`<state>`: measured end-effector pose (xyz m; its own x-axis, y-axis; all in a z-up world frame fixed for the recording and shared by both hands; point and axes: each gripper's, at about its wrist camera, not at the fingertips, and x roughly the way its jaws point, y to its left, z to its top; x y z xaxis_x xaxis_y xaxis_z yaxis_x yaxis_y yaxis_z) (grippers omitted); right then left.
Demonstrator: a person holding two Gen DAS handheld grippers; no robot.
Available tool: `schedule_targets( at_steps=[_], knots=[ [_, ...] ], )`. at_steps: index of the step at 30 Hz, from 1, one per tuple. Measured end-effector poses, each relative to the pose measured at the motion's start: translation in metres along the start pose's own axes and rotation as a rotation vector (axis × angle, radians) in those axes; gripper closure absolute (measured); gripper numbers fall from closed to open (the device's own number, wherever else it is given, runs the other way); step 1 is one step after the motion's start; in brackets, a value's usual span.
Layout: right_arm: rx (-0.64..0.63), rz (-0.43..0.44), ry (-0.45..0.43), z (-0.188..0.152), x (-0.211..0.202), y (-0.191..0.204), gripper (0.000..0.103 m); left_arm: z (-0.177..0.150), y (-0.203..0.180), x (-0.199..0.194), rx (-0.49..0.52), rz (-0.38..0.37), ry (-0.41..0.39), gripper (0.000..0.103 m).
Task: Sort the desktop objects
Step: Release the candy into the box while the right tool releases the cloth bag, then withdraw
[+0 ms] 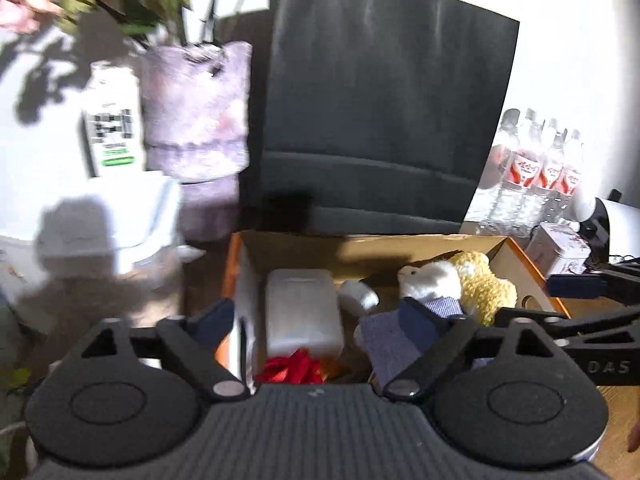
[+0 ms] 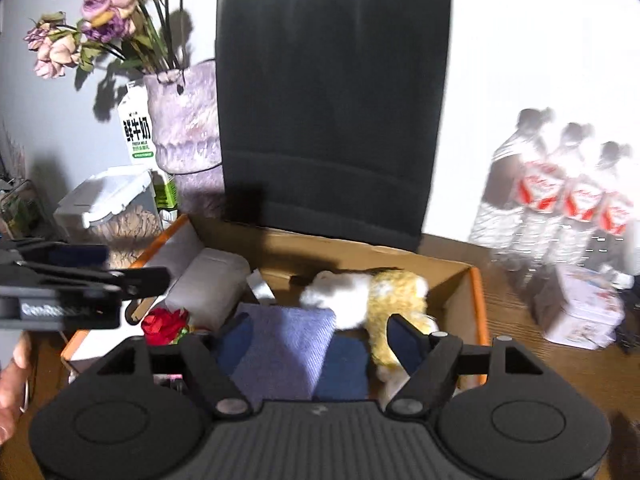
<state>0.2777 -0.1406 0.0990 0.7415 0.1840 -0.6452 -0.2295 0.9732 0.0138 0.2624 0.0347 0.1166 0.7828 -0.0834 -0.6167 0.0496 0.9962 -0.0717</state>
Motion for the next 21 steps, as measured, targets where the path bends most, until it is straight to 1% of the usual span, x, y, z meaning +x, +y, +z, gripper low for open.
schedule_targets(
  at_steps=[2, 3, 4, 5, 6, 8, 11, 15, 17, 18, 19, 21],
  knots=[
    [0.019, -0.024, -0.029, -0.016, -0.020, -0.001, 0.027, -0.013, -0.004, -0.018, 0.011, 0.037, -0.014, 0.006],
    [0.022, -0.034, -0.049, -0.028, -0.032, 0.001, 0.025, -0.022, -0.005, -0.028, 0.015, 0.050, -0.020, 0.003],
    [0.019, -0.040, -0.064, -0.038, -0.043, 0.002, 0.023, -0.034, -0.007, -0.039, 0.017, 0.058, -0.033, 0.001],
    [0.016, -0.043, -0.086, -0.054, -0.055, 0.004, 0.020, -0.049, -0.008, -0.051, 0.013, 0.059, -0.057, 0.000],
    [0.013, -0.042, -0.097, -0.069, -0.065, 0.006, 0.016, -0.065, -0.010, -0.060, 0.004, 0.060, -0.071, 0.000],
    [0.013, -0.049, -0.106, -0.098, -0.080, 0.010, 0.015, -0.093, -0.014, -0.073, -0.004, 0.074, -0.048, 0.000],
    [0.018, -0.061, -0.083, -0.139, -0.099, 0.017, 0.015, -0.137, -0.020, -0.097, -0.030, 0.081, -0.039, 0.000],
    [0.052, -0.028, -0.051, -0.187, -0.126, 0.021, 0.015, -0.191, -0.030, -0.135, -0.018, 0.043, -0.041, 0.000],
    [0.082, -0.018, -0.066, -0.211, -0.140, 0.022, 0.014, -0.217, -0.034, -0.152, -0.009, 0.025, -0.036, 0.000],
    [0.091, -0.010, -0.075, -0.221, -0.145, 0.022, 0.012, -0.229, -0.035, -0.158, -0.023, 0.031, -0.035, 0.000],
    [0.105, -0.007, -0.082, -0.232, -0.151, 0.023, 0.012, -0.239, -0.035, -0.161, -0.031, 0.024, -0.032, 0.000],
    [0.106, -0.002, -0.092, -0.250, -0.160, 0.026, 0.012, -0.256, -0.038, -0.166, -0.038, 0.000, -0.002, 0.000]
  ],
)
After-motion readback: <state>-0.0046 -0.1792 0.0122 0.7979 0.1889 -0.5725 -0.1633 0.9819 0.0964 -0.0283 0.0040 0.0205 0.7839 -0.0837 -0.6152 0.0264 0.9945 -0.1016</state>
